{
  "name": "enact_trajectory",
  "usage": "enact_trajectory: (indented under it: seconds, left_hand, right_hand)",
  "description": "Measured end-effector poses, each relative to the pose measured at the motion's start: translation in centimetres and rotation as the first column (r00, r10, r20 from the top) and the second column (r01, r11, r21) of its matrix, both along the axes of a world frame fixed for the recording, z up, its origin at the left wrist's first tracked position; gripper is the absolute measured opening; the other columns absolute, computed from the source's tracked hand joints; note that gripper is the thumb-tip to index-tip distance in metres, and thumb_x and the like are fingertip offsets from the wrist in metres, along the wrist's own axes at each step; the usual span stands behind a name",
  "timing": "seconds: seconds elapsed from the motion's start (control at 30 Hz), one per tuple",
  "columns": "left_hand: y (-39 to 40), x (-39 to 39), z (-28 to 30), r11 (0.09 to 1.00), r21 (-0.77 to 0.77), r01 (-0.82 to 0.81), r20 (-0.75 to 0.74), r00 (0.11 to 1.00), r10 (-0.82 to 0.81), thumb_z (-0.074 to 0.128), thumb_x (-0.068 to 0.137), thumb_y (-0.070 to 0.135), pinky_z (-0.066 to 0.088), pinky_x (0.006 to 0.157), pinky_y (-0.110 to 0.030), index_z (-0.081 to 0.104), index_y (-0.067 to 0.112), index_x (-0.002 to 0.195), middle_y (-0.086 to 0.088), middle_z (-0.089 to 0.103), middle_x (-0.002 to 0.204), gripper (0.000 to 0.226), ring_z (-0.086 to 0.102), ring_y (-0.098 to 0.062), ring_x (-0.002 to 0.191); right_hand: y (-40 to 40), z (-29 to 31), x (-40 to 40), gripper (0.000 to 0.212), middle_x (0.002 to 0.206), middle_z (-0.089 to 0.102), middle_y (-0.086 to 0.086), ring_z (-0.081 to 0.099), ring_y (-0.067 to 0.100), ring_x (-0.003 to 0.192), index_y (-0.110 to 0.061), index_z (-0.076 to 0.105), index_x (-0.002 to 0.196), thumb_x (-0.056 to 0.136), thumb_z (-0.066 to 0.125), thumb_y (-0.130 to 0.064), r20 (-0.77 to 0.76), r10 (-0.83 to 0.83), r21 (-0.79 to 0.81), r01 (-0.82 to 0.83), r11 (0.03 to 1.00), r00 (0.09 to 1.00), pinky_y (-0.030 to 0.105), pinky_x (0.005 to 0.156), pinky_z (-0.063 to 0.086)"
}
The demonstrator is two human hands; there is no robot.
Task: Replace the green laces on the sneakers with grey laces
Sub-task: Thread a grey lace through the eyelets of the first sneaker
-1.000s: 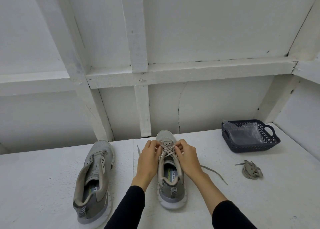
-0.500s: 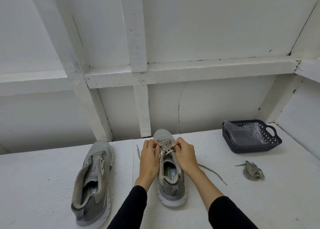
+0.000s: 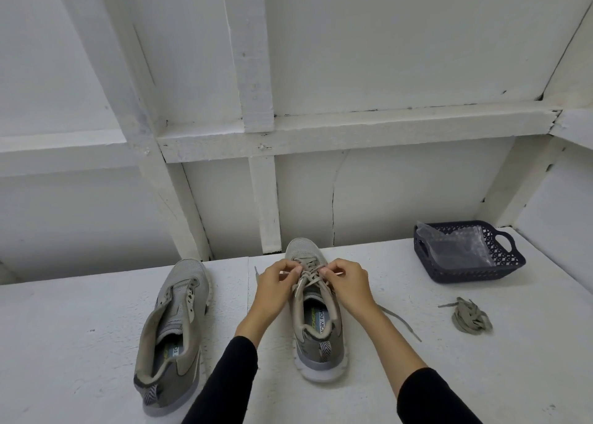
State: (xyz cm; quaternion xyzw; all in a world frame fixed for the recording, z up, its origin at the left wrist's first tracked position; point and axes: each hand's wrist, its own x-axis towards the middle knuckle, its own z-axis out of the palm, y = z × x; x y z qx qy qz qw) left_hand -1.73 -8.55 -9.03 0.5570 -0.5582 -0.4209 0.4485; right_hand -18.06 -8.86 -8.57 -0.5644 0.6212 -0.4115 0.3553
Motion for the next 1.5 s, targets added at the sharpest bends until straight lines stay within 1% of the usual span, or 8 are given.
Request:
enact_trajectory:
  seconds: [0.2, 0.3, 0.47, 0.6, 1.07, 1.27, 1.43, 1.5]
  left_hand:
    - [-0.3, 1.1, -0.1, 0.996, -0.008, 0.09, 0.067, 0.994, -0.09, 0.065, 0.092, 0.012, 0.055, 0.085, -0.028, 0.073, 0.027, 0.086, 0.008, 0.073, 0.095, 0.018, 0.068, -0.013, 0.091]
    - [0.1, 0.7, 0.2, 0.997, -0.015, 0.074, 0.109, 0.991, -0.072, 0.066, 0.092, 0.015, 0.054, 0.083, -0.023, 0.07, 0.031, 0.083, 0.009, 0.071, 0.094, 0.018, 0.065, -0.011, 0.092]
    - [0.4, 0.6, 0.5, 0.995, -0.024, 0.1, 0.205, 0.974, -0.093, 0.061, 0.095, 0.018, 0.052, 0.072, -0.021, 0.062, 0.027, 0.086, 0.008, 0.065, 0.098, 0.012, 0.063, -0.007, 0.092]
    - [0.2, 0.7, 0.5, 0.991, -0.048, 0.124, 0.304, 0.947, -0.104, 0.057, 0.097, 0.022, 0.049, 0.071, -0.017, 0.06, 0.023, 0.091, 0.004, 0.06, 0.105, 0.007, 0.061, -0.006, 0.092]
    - [0.4, 0.5, 0.4, 0.986, -0.088, 0.141, 0.412, 0.907, -0.093, 0.043, 0.102, 0.032, 0.055, 0.076, -0.034, 0.052, 0.03, 0.098, 0.013, 0.062, 0.096, 0.011, 0.063, -0.008, 0.084]
    - [0.2, 1.0, 0.4, 0.979, -0.115, 0.167, 0.386, 0.916, -0.111, 0.054, 0.099, 0.018, 0.047, 0.077, -0.011, 0.066, 0.021, 0.103, 0.014, 0.058, 0.101, 0.013, 0.059, -0.003, 0.093]
    - [0.5, 0.6, 0.0, 0.985, -0.127, 0.114, 0.347, 0.936, -0.063, 0.05, 0.101, 0.025, 0.053, 0.077, -0.022, 0.059, 0.026, 0.095, 0.011, 0.059, 0.103, 0.01, 0.061, -0.003, 0.088]
    - [0.9, 0.4, -0.2, 0.986, -0.142, 0.088, 0.341, 0.94, -0.034, 0.048, 0.101, 0.027, 0.053, 0.078, -0.025, 0.056, 0.028, 0.094, 0.013, 0.058, 0.103, 0.01, 0.06, -0.003, 0.089]
  right_hand:
    - [0.1, 0.5, -0.6, 0.017, 0.087, 0.07, -0.008, 0.063, 0.001, 0.083, -0.013, 0.076, 0.097, 0.09, 0.063, -0.004, -0.033, 0.16, 0.009, -0.16, 0.987, 0.987, 0.004, 0.075, 0.044]
    - [0.2, 0.5, -0.2, 0.016, 0.086, 0.07, -0.007, 0.062, 0.001, 0.081, -0.014, 0.076, 0.095, 0.089, 0.064, -0.005, -0.088, 0.142, -0.014, -0.144, 0.99, 0.986, 0.002, 0.074, 0.044]
    - [0.6, 0.5, 0.5, 0.02, 0.087, 0.068, -0.002, 0.062, 0.012, 0.083, -0.019, 0.067, 0.086, 0.095, 0.053, -0.008, -0.206, 0.132, -0.05, -0.145, 0.988, 0.97, 0.026, 0.077, 0.049]
    - [0.6, 0.5, 0.4, 0.023, 0.089, 0.066, -0.002, 0.06, 0.014, 0.084, -0.022, 0.064, 0.087, 0.096, 0.049, -0.007, -0.237, 0.171, -0.038, -0.185, 0.982, 0.956, 0.027, 0.076, 0.048]
    - [2.2, 0.9, 0.8, 0.018, 0.087, 0.056, 0.002, 0.053, 0.019, 0.08, -0.022, 0.047, 0.09, 0.101, 0.035, -0.014, -0.316, 0.189, -0.137, -0.242, 0.961, 0.93, 0.035, 0.069, 0.046]
    - [0.7, 0.6, 0.1, 0.025, 0.092, 0.066, -0.005, 0.061, 0.008, 0.087, -0.02, 0.069, 0.094, 0.095, 0.051, -0.002, -0.2, 0.192, -0.061, -0.208, 0.976, 0.961, 0.009, 0.073, 0.044]
    - [1.1, 0.5, 0.4, 0.015, 0.088, 0.061, 0.002, 0.058, 0.019, 0.08, -0.017, 0.053, 0.093, 0.101, 0.04, -0.013, -0.263, 0.145, -0.082, -0.172, 0.982, 0.954, 0.035, 0.07, 0.048]
    - [1.4, 0.1, 0.8, 0.014, 0.088, 0.06, 0.001, 0.057, 0.018, 0.079, -0.016, 0.051, 0.096, 0.102, 0.038, -0.015, -0.275, 0.105, -0.106, -0.139, 0.985, 0.956, 0.034, 0.068, 0.047]
